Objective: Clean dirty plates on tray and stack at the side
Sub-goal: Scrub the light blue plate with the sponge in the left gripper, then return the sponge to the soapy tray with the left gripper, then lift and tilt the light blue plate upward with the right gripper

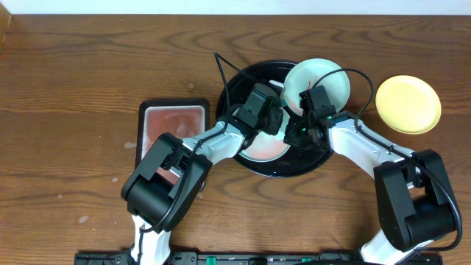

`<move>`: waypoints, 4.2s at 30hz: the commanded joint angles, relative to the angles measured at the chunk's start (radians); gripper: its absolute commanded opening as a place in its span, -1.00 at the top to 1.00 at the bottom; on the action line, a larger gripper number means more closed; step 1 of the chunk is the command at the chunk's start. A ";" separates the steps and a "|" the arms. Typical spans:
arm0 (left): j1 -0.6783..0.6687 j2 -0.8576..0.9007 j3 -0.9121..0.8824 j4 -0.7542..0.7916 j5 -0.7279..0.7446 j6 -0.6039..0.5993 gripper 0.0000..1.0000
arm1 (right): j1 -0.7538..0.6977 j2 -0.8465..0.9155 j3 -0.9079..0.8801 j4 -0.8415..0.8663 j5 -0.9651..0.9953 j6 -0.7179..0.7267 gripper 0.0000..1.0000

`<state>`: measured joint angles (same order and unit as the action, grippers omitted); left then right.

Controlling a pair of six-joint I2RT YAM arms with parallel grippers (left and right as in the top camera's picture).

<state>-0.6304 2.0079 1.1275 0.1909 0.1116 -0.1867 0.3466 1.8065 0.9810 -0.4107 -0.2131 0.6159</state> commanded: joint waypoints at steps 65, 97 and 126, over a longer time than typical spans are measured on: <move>0.542 -0.488 -0.026 -0.790 -0.047 0.068 0.85 | 0.021 -0.179 0.120 -0.269 0.225 -0.073 0.97; 0.612 -0.356 -0.095 -0.864 0.064 0.190 -0.34 | 0.241 -0.245 0.275 -0.438 0.865 -0.143 0.97; 0.615 -0.779 -0.095 -0.860 0.114 0.186 -0.55 | 0.468 -0.242 0.319 -0.416 1.371 -0.237 0.97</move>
<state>-0.0204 1.2343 1.0378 -0.6727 0.2066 -0.0025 0.7837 1.5799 1.2755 -0.8421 1.0122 0.4046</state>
